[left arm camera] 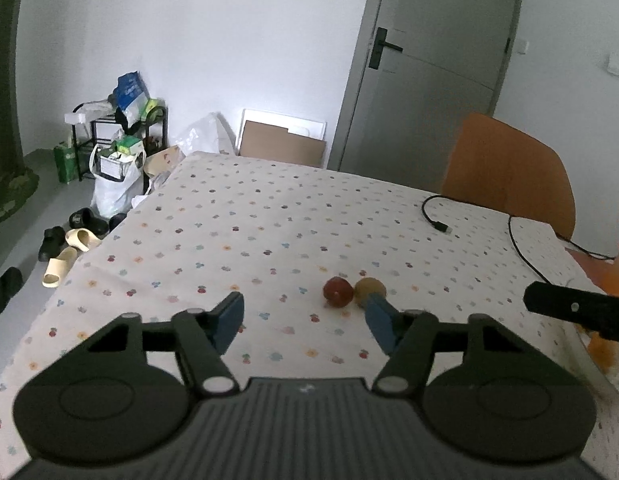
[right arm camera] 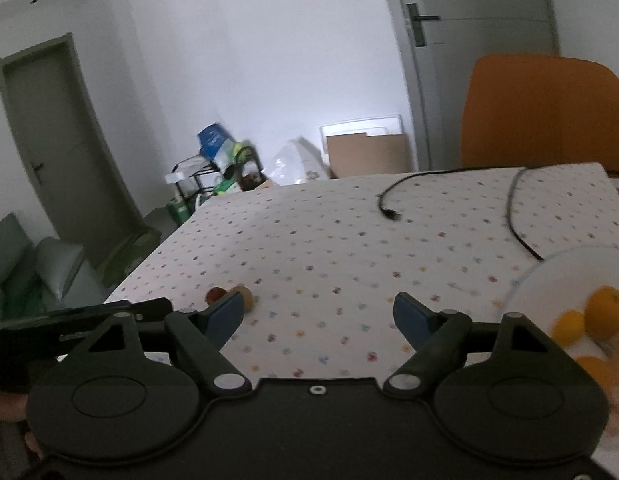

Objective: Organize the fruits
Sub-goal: 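Move both tools back over the red plum and kiwi, then grasp the red plum with the left gripper while the right gripper grasps the kiwi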

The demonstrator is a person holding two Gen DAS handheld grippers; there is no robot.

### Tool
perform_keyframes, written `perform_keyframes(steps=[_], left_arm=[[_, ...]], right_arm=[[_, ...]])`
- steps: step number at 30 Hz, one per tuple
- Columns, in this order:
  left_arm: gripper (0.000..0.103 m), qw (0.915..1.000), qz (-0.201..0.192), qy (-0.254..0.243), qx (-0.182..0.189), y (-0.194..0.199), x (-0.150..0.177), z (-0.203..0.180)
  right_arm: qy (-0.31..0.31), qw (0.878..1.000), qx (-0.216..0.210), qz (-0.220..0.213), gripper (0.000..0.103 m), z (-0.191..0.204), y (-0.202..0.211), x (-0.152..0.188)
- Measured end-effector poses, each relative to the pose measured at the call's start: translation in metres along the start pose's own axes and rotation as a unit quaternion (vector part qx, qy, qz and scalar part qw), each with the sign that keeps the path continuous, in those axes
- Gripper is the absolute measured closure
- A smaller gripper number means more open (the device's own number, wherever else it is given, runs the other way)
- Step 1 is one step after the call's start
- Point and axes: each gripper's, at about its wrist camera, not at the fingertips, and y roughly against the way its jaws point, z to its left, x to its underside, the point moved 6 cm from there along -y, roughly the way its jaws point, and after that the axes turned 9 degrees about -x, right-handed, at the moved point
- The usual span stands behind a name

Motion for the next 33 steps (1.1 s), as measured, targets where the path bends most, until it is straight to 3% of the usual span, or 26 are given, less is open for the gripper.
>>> perform_keyframes(steps=[6, 9, 13, 25, 33], left_arm=[[0.052, 1.0, 0.004, 0.003, 0.002, -0.009, 0.0, 0.005], [0.053, 0.9999, 0.008, 0.006, 0.003, -0.014, 0.0, 0.008], [0.063, 0.9999, 0.013, 0.006, 0.006, -0.019, 0.001, 0.007], [0.067, 0.9996, 0.022, 0.011, 0.012, -0.032, 0.0, 0.011], [0.067, 0.9996, 0.025, 0.014, 0.008, -0.037, -0.003, 0.014]], right_arm=[[0.013, 1.0, -0.019, 0.021, 0.043, 0.008, -0.025, -0.006], [0.014, 0.999, -0.036, 0.033, 0.047, 0.011, -0.037, -0.005], [0.009, 0.997, -0.06, 0.046, 0.055, 0.013, -0.052, -0.004], [0.013, 0.993, -0.088, 0.076, 0.066, 0.02, -0.088, -0.004], [0.018, 0.99, -0.108, 0.091, 0.067, 0.031, -0.106, -0.004]])
